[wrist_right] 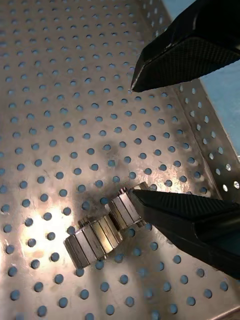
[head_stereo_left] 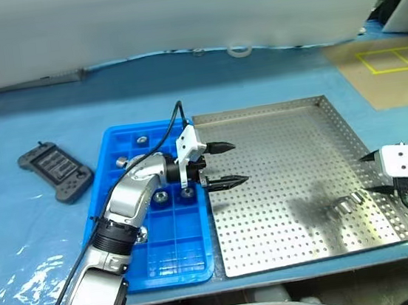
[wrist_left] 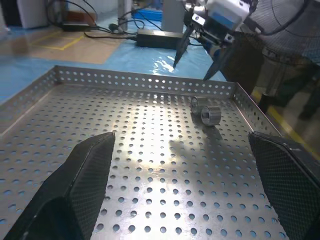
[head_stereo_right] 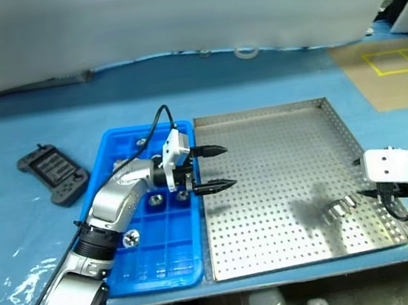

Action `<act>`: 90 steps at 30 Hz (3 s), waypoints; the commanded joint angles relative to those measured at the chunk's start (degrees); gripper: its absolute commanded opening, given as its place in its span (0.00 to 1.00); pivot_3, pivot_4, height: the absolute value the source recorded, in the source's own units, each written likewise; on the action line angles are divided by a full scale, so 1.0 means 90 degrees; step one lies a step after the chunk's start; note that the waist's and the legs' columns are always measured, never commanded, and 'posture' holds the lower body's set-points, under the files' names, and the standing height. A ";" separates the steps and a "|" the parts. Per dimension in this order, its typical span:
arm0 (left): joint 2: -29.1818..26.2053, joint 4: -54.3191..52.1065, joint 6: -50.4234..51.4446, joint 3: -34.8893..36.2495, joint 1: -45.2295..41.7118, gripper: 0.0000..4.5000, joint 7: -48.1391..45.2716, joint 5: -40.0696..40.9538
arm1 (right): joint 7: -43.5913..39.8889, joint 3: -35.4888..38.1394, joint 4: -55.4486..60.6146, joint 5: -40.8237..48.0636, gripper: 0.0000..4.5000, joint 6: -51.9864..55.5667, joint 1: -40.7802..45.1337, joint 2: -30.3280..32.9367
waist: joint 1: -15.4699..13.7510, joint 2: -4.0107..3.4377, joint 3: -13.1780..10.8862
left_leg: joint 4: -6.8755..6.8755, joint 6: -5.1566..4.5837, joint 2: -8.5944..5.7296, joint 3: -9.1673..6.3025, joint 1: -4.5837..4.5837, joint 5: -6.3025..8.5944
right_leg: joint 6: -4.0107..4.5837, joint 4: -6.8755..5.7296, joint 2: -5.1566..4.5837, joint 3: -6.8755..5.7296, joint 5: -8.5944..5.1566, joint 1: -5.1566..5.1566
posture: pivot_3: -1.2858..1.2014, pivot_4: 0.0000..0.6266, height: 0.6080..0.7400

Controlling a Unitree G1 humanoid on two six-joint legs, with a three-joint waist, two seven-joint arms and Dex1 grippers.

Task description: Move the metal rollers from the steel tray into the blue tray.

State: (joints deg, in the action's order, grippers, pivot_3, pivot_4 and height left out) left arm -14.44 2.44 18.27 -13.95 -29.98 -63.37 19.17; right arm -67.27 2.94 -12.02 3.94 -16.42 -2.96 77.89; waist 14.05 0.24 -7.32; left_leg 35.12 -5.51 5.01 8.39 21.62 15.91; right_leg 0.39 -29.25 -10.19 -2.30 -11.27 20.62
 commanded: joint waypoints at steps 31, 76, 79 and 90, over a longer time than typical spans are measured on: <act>-0.0033 0.0163 -0.0666 -0.0007 0.0341 1.00 0.0285 -0.0107 | -0.1524 0.0726 0.0417 0.0977 0.72 0.1510 -0.0302 0.0259 | -0.1162 0.0043 0.0009 | 0.0000 0.0034 0.0101 0.0027 -0.0083 -0.0037 | 0.0264 -0.0167 0.0111 0.0081 -0.0076 0.0034 | 0.40 0.24 1.00; -0.0101 -0.0051 -0.0156 0.0037 0.0067 1.00 0.0494 -0.0073 | -0.0146 -0.0469 -0.0662 -0.1357 0.44 -0.0660 -0.0657 -0.0337 | -0.1282 0.0060 0.0004 | -0.0044 0.0074 0.0103 0.0031 -0.0084 -0.0060 | 0.0279 -0.0162 0.0115 0.0081 -0.0087 0.0052 | 0.41 0.24 1.00; -0.0092 0.0024 -0.0214 0.0038 0.0077 1.00 0.0485 -0.0088 | -0.0217 -0.0452 -0.0576 -0.1288 0.20 -0.0497 -0.0658 -0.0337 | -0.1284 0.0070 0.0004 | -0.0045 0.0074 0.0107 0.0030 -0.0086 -0.0060 | 0.0279 -0.0162 0.0117 0.0081 -0.0087 0.0051 | 0.41 0.24 1.00; -0.0032 0.0123 -0.0242 0.0050 0.0032 1.00 0.0527 -0.0082 | -0.0345 -0.0419 -0.0448 -0.1242 0.15 -0.0278 -0.0811 -0.0251 | -0.1296 0.0071 0.0004 | -0.0046 0.0075 0.0105 0.0030 -0.0083 -0.0060 | 0.0279 -0.0160 0.0116 0.0081 -0.0087 0.0051 | 0.41 0.24 1.00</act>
State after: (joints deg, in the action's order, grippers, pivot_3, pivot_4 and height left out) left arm -14.97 4.97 16.49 -14.08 -28.80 -58.85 17.93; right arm -69.50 -1.19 -16.94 -8.04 -19.42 -9.39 74.92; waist 2.38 0.88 -7.29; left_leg 34.69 -4.84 5.96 8.66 20.87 15.38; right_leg 2.91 -30.69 -9.14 -1.58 -12.05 21.08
